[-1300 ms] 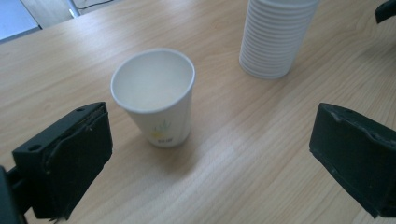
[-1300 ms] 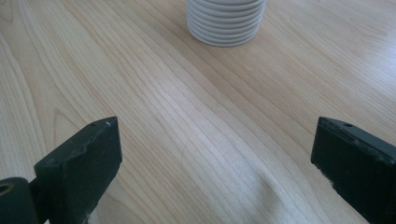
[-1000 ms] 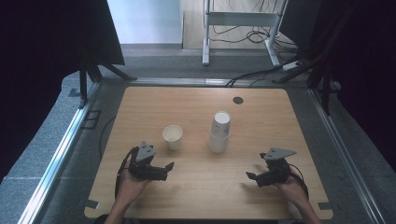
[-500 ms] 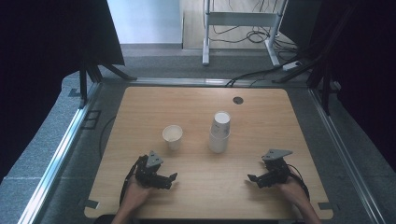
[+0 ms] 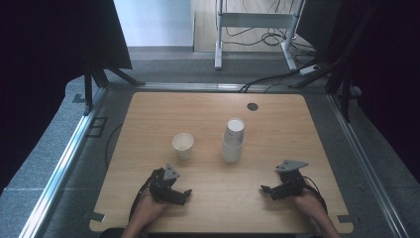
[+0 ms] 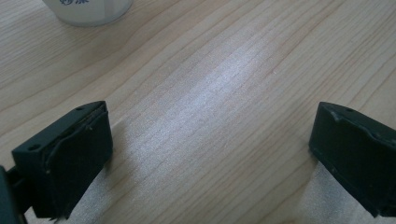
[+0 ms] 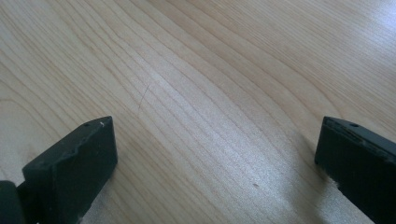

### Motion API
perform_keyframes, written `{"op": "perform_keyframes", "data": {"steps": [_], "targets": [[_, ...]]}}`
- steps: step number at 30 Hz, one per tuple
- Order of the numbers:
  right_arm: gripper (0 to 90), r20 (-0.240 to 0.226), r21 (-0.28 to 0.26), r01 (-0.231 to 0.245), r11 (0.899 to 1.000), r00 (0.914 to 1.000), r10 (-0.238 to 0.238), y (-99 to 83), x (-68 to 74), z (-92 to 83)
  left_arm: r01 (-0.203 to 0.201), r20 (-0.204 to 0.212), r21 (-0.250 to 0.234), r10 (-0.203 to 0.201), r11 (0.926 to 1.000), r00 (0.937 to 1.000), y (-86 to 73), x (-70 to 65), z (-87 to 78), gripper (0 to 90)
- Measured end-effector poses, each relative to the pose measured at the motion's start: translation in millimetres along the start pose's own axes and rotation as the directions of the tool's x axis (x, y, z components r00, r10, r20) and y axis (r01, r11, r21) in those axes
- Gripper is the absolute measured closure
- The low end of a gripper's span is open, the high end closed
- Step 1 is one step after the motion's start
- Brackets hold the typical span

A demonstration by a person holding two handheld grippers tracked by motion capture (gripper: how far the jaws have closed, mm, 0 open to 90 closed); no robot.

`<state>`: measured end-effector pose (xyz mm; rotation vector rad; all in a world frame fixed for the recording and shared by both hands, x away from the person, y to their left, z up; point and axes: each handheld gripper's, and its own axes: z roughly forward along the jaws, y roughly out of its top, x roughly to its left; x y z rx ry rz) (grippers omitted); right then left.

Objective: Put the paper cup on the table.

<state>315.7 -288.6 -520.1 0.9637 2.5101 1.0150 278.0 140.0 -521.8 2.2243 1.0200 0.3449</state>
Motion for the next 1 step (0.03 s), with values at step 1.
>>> {"op": "perform_keyframes", "data": {"steps": [1], "targets": [[0.0, 0.001, 0.000, 0.000, 1.000, 1.0000, 0.000, 0.2, 0.1, 0.1, -0.001, 0.000, 0.000, 0.001, 1.0000, 1.0000, 0.0, -0.2, 0.0, 0.0]]}}
